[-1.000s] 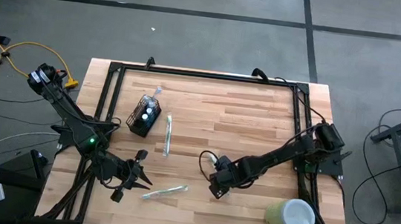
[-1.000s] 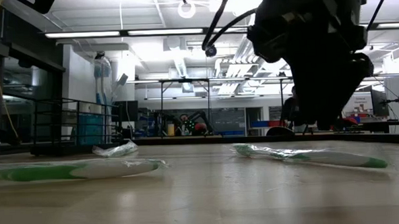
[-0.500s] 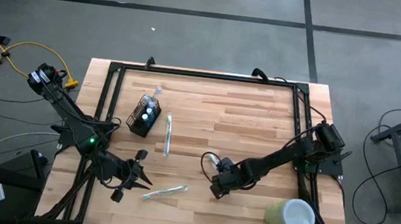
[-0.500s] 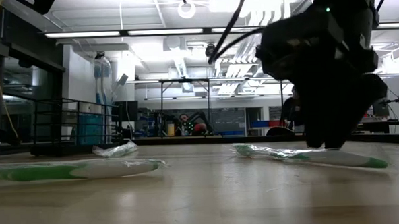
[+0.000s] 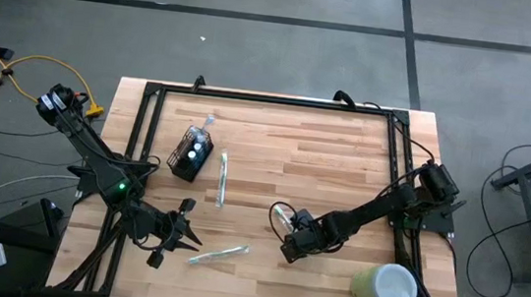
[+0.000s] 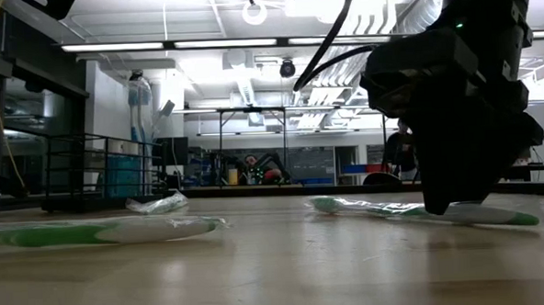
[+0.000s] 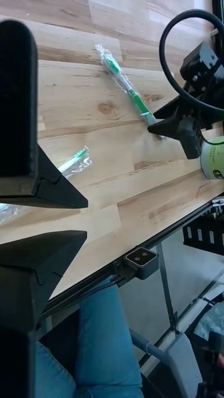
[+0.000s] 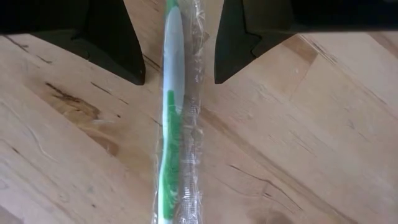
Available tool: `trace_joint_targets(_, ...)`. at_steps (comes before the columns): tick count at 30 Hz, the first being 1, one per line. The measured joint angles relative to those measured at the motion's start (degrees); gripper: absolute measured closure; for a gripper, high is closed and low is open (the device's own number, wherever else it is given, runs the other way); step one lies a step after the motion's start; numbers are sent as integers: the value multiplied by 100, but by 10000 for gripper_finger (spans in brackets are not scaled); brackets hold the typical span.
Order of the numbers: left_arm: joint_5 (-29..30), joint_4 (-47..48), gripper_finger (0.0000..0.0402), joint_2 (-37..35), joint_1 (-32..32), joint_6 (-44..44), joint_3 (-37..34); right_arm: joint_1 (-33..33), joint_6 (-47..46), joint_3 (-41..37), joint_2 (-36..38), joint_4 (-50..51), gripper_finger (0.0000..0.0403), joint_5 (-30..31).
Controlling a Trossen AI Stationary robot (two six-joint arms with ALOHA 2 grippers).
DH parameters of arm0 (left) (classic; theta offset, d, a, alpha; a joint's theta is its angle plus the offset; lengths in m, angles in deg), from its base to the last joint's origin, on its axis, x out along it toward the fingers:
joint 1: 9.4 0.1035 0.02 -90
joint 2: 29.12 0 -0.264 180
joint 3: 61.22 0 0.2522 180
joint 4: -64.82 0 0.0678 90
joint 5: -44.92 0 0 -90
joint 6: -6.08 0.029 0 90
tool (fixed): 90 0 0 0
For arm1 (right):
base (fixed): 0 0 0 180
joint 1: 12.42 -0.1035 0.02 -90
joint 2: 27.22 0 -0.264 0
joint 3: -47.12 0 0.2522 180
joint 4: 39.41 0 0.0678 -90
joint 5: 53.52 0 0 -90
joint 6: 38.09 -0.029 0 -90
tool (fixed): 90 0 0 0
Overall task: Pick & Place toothbrushing station
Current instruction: Put the middle green toothbrush into the black wire organizer
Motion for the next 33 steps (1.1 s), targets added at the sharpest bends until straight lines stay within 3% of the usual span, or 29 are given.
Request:
trace_joint_targets(8, -2, 0, 337, 0, -1, 2, 0, -4, 4, -8, -9, 9, 239, 124)
trace_joint_targets(23, -4, 0, 337, 0, 0, 2, 0, 3, 79, -24, -22, 31, 385, 155)
trace_joint_targets(33, -7, 0, 337, 0, 0, 2, 0, -2, 265, -17, -23, -15, 388, 217)
